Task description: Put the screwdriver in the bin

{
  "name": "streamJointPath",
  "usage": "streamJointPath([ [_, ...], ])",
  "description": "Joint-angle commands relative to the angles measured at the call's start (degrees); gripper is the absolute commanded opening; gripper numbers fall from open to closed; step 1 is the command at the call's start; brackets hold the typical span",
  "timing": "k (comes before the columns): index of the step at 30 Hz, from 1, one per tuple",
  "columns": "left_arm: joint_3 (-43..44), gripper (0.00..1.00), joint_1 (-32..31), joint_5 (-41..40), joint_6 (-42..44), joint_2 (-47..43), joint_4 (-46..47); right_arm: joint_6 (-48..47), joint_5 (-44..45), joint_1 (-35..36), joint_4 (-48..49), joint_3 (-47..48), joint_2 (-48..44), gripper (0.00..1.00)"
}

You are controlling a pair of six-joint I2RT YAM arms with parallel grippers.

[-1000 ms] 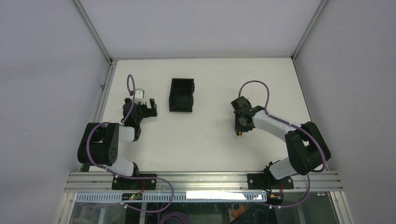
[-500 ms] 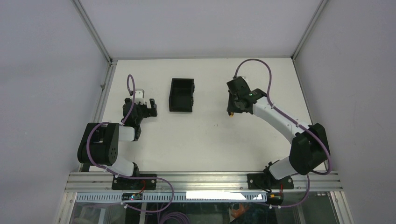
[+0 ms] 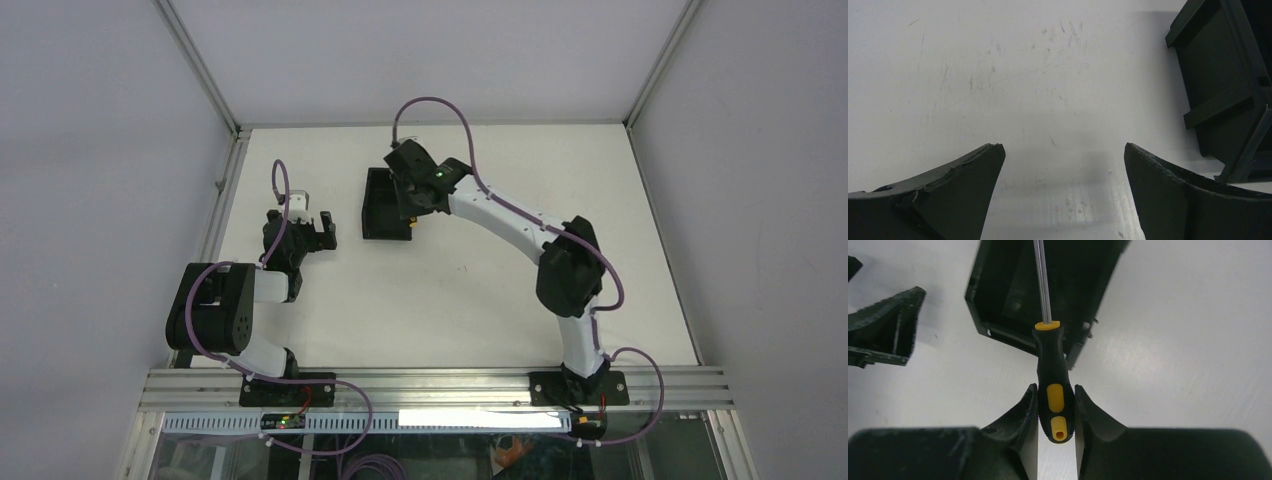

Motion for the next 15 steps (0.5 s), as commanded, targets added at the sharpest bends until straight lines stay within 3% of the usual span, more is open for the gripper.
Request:
streamJointPath([
  [1, 0.8, 0.99, -0.4, 0.9, -1.0, -1.4, 1.6, -4.8, 1.9, 1.2, -2.8, 11.7, 6.2, 0.0],
  [15, 0.7, 0.99, -0.4, 0.8, -1.1, -1.4, 1.7, -9.9, 4.8, 1.2, -0.3, 27.2, 22.0, 0.0],
])
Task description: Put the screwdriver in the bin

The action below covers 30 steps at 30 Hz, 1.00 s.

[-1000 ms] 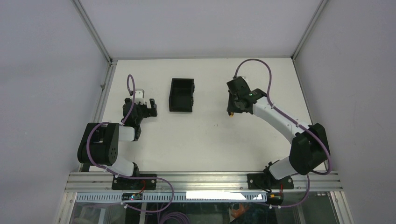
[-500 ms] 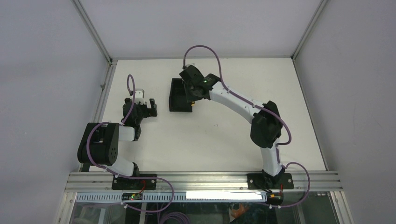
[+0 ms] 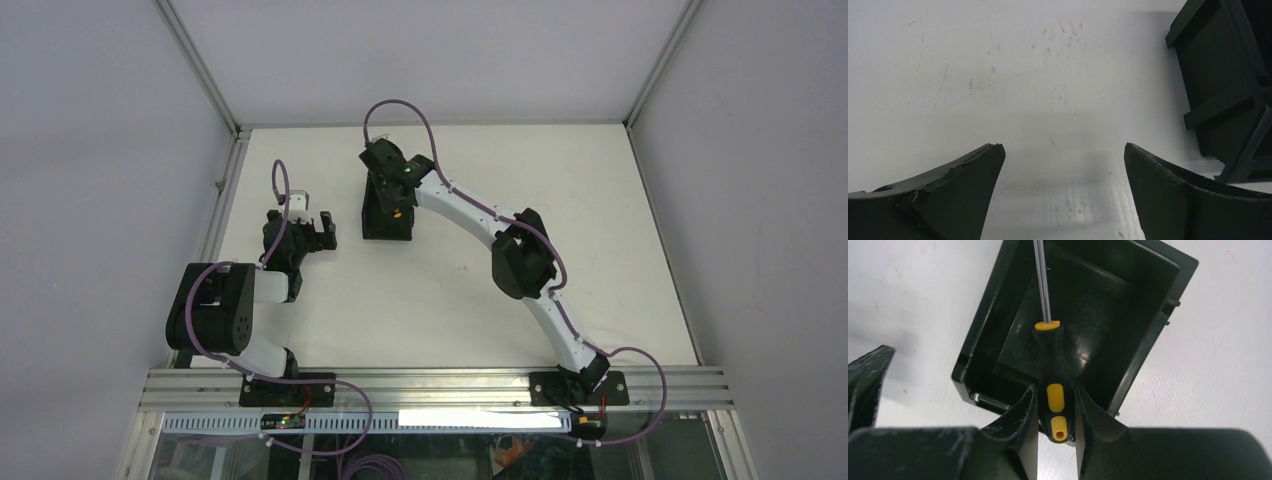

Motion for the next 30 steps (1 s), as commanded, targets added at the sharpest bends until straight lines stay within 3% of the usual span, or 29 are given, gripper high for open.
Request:
streamJointPath([
  [1, 0.8, 0.99, -0.4, 0.8, -1.1, -1.3, 1.7, -2.4, 2.6, 0.1, 1.7, 4.5, 1.9, 0.0],
  [5, 0.8, 0.99, -0.4, 0.8, -1.0, -1.4, 1.7, -1.8, 4.1, 0.0, 2.0, 4.5, 2.9, 0.07],
  [15, 0.8, 0.99, -0.4, 0.8, -1.1, -1.4, 1.7, 0.1, 0.1, 0.2, 1.7, 3.9, 2.2, 0.42],
  [25, 0.8, 0.99, -0.4, 0.8, -1.1, -1.4, 1.7, 0.6, 1.6, 0.7, 1.6, 4.6, -0.6, 0.48],
  [30, 0.8, 0.99, -0.4, 0.8, -1.1, -1.4, 1.7, -0.4, 6.1, 0.4, -0.5, 4.3, -3.9, 0.6],
])
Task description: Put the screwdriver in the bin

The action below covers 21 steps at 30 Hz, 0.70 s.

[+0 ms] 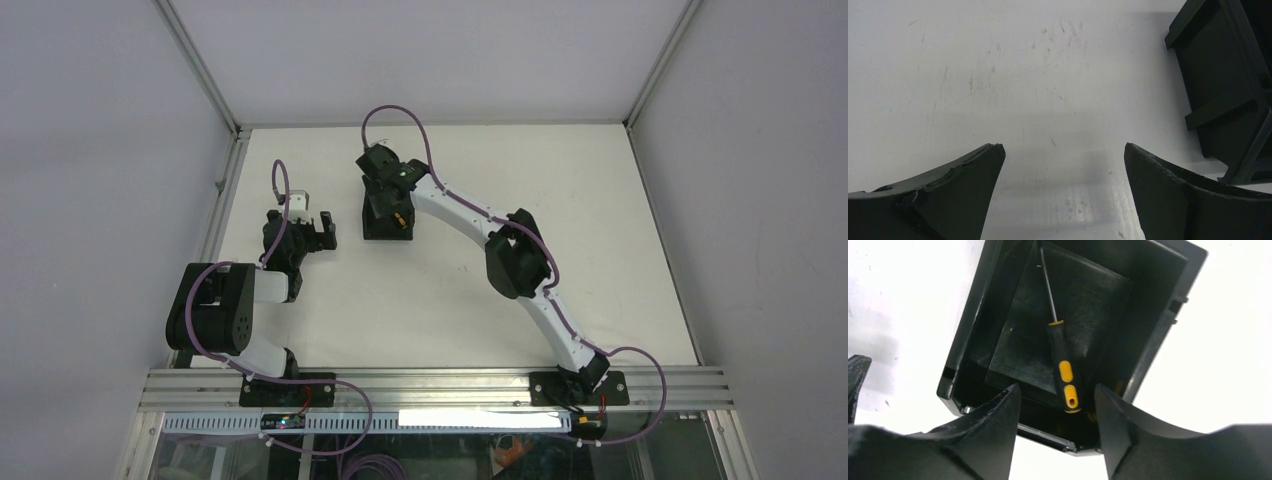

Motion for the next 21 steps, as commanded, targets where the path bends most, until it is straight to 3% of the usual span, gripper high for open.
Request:
streamJointPath([
  [1, 0.8, 0.99, -0.4, 0.8, -1.1, -1.4, 1.7, -1.2, 4.7, -0.3, -1.2, 2.2, -8.9, 0.63],
  [9, 0.8, 0.99, -0.4, 0.8, -1.1, -1.4, 1.7, -3.4, 1.5, -10.0, 4.2, -24.6, -26.6, 0.98],
  [15, 0.8, 0.99, -0.4, 0.8, -1.1, -1.4, 1.7, -6.0, -4.6, -25.2, 7.4, -40.7, -39.5, 0.99],
  [21, 0.8, 0.99, -0.4, 0.8, -1.1, -1.4, 1.7, -7.1, -7.5, -40.2, 8.9, -49.3, -45.8, 0.99],
])
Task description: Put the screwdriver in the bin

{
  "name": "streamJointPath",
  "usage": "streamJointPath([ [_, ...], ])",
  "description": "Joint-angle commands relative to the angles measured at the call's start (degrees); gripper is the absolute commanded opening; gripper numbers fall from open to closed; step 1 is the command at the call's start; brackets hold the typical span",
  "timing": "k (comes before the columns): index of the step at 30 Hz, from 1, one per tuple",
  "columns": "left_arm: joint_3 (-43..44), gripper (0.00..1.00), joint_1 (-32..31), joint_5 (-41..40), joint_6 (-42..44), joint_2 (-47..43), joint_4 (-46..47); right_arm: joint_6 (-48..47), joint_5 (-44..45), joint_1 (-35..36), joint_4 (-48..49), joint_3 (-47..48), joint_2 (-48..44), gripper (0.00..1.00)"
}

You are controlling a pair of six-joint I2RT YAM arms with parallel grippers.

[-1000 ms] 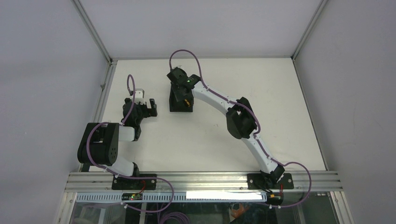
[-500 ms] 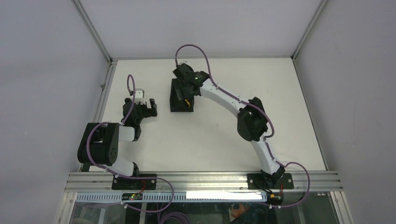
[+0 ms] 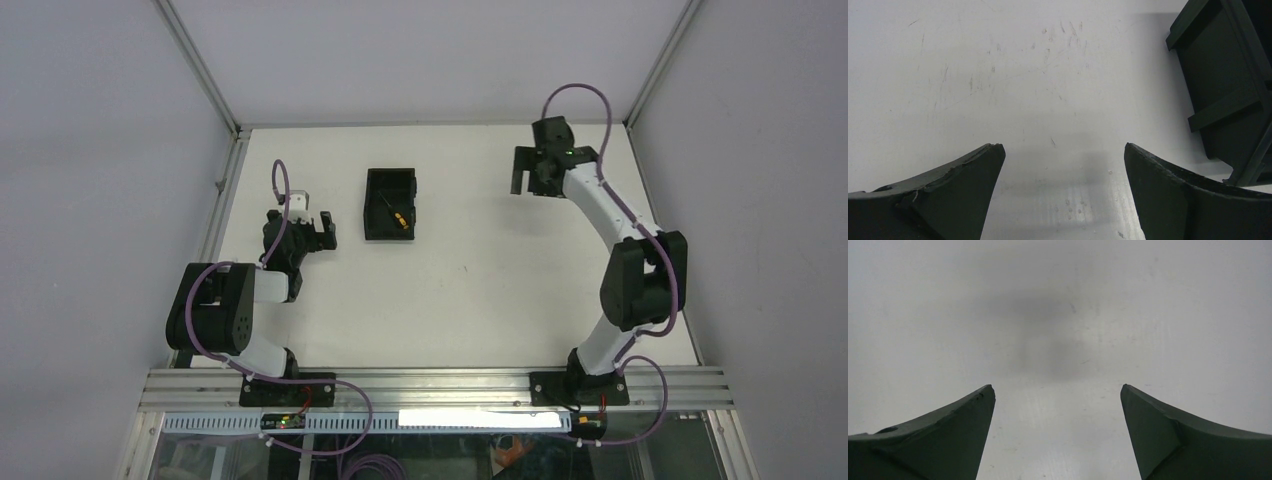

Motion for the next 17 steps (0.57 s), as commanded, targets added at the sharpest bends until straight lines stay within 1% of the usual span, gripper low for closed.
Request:
streamJointPath([
  [1, 0.8, 0.99, -0.4, 0.8, -1.1, -1.4, 1.7, -1.9, -5.3, -7.1, 3.8, -4.5, -6.3, 0.99],
  [3, 0.8, 0.99, -0.4, 0.8, -1.0, -1.4, 1.7, -1.5, -7.6, -10.7, 5.1, -6.7, -7.9, 0.99],
  [6, 0.8, 0.99, -0.4, 0.8, -1.1, -1.4, 1.7, -0.7, -7.6, -14.0, 6.0, -8.6, -9.6, 0.99],
  [12, 0.8, 0.99, -0.5, 0.8, -1.1, -1.4, 1.7, -0.7, -6.3, -14.3, 8.5, -12.2, -12.9, 0.99],
  [17, 0.8, 0.99, -0.4, 0.8, -1.1, -1.4, 1.7, -0.5, -6.0, -14.3, 9.2, -12.9, -14.1, 0.99],
])
